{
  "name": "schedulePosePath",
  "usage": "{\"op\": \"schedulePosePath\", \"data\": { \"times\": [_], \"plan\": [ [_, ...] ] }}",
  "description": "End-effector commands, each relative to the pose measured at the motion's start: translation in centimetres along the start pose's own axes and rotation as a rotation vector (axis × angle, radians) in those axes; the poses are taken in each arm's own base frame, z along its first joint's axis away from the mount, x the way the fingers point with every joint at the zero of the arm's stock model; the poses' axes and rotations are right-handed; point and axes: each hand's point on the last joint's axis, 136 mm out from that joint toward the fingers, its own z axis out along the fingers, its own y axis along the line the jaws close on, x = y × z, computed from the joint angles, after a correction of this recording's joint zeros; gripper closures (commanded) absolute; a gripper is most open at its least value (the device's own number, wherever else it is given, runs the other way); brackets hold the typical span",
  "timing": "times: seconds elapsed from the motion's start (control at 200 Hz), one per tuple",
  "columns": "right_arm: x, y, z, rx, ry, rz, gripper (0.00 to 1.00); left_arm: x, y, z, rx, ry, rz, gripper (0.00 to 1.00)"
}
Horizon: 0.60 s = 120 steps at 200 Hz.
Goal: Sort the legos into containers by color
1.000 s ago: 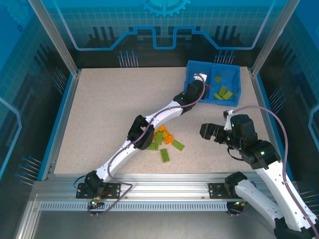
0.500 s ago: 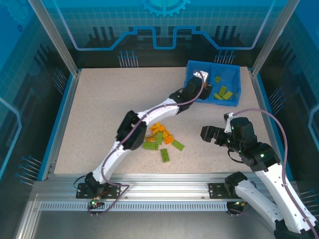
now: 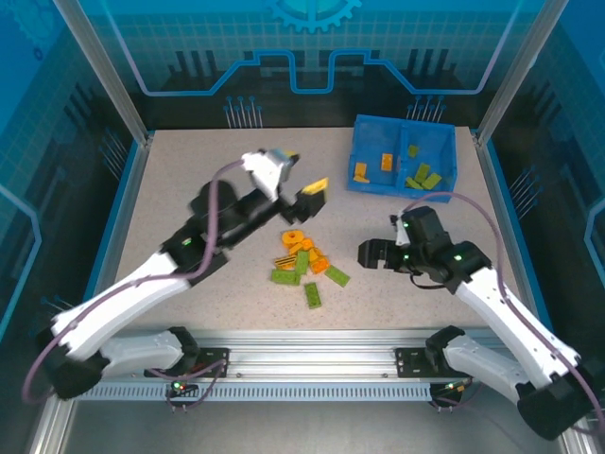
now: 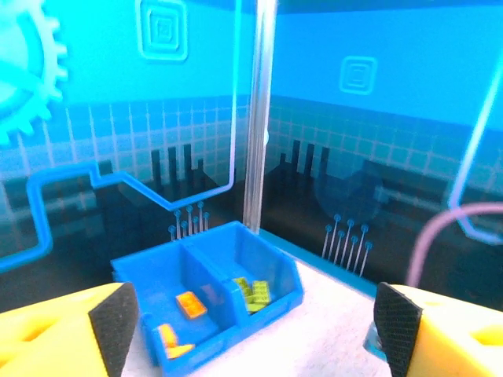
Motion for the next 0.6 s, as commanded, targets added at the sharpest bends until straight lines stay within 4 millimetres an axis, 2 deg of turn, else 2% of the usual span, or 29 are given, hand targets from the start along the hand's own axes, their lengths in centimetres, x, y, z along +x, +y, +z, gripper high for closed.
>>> {"op": "schedulePosePath", "data": {
  "times": [0.0,0.03,0.145,0.265,0.35,0.455,0.475,0.595],
  "plan": [
    [1.0,1.2,2.4,-0.002,0.059,-0.132,0.0,4.7,-1.9,-4.9,0.134,0.186,0.216,0.06],
    [1.3,1.1,3.2,0.014,0.076,-0.151,0.0,5.5,-2.1,-6.2,0.153,0.22,0.254,0.02],
    [2.4,0.6,6.1,0.082,0.161,-0.219,0.0,8.7,-2.7,-10.9,0.238,0.355,0.371,0.01],
    [3.4,0.5,8.5,0.126,0.234,-0.277,0.0,12.2,-3.4,-14.1,0.325,0.442,0.442,0.01],
    [4.5,0.8,10.1,0.139,0.287,-0.32,0.02,14.3,-3.4,-15.0,0.336,0.452,0.456,0.01],
    [6.2,0.9,12.1,0.132,0.362,-0.329,0.06,16.6,-3.3,-15.0,0.327,0.432,0.456,0.01],
    [5.5,1.6,12.3,0.122,0.351,-0.33,0.08,16.9,-3.4,-15.0,0.334,0.425,0.456,0.01],
    [5.9,1.7,13.9,0.154,0.397,-0.35,0.2,18.9,-3.6,-15.0,0.336,0.436,0.42,0.01]
  ]
}}
